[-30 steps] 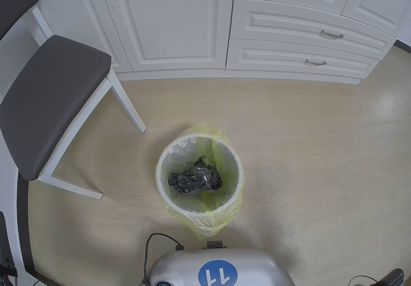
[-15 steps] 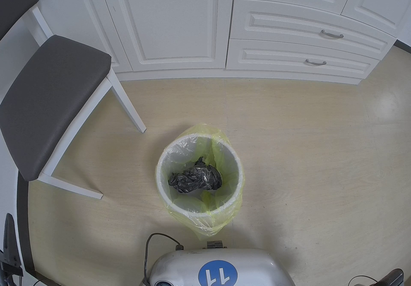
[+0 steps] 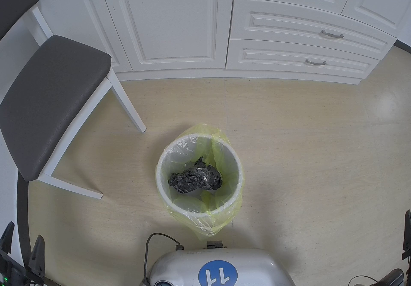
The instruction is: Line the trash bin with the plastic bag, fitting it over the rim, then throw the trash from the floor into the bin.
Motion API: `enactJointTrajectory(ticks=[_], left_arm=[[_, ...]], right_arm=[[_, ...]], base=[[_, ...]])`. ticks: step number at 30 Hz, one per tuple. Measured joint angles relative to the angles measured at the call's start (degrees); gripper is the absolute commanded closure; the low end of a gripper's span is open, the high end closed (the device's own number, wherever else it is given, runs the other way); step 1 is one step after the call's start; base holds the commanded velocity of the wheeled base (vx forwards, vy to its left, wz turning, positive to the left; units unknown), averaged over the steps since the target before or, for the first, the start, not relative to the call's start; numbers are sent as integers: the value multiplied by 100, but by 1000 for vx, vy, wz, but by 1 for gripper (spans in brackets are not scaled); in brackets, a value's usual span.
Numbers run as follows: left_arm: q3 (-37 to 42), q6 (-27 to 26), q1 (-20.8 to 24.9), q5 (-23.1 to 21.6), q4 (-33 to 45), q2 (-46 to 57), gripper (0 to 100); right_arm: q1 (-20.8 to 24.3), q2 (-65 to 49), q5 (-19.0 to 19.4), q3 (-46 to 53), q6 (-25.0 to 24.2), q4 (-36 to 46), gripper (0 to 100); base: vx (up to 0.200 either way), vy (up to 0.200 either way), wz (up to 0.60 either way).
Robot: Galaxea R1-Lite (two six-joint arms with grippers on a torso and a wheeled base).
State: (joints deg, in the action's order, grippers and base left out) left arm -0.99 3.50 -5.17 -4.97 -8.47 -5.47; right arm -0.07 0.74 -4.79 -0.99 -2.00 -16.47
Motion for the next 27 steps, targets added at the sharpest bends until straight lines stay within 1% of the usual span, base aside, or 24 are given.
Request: enactJointTrajectory(ticks=[5, 15, 22, 25, 27], left_arm=[[-2, 40, 0, 57, 363, -1, 0], [-2, 394, 0, 51, 421, -6, 0], [-2, 501, 0, 35, 427, -9, 0], [-2, 484, 0, 27, 427, -9, 0], [-2, 508, 0, 29, 427, -9, 0]], right_arm=[[0, 2, 6, -2, -49, 396, 0], [0, 5, 4, -2, -134, 1135, 0], [0, 5, 39, -2, -166, 1231, 0], [-2, 7, 110, -2, -167, 1235, 0], [-4, 7, 245, -2, -169, 1242, 0]], base=[[0, 0, 0], [0, 0, 0], [0, 0, 0], [0, 0, 0], [0, 0, 0]])
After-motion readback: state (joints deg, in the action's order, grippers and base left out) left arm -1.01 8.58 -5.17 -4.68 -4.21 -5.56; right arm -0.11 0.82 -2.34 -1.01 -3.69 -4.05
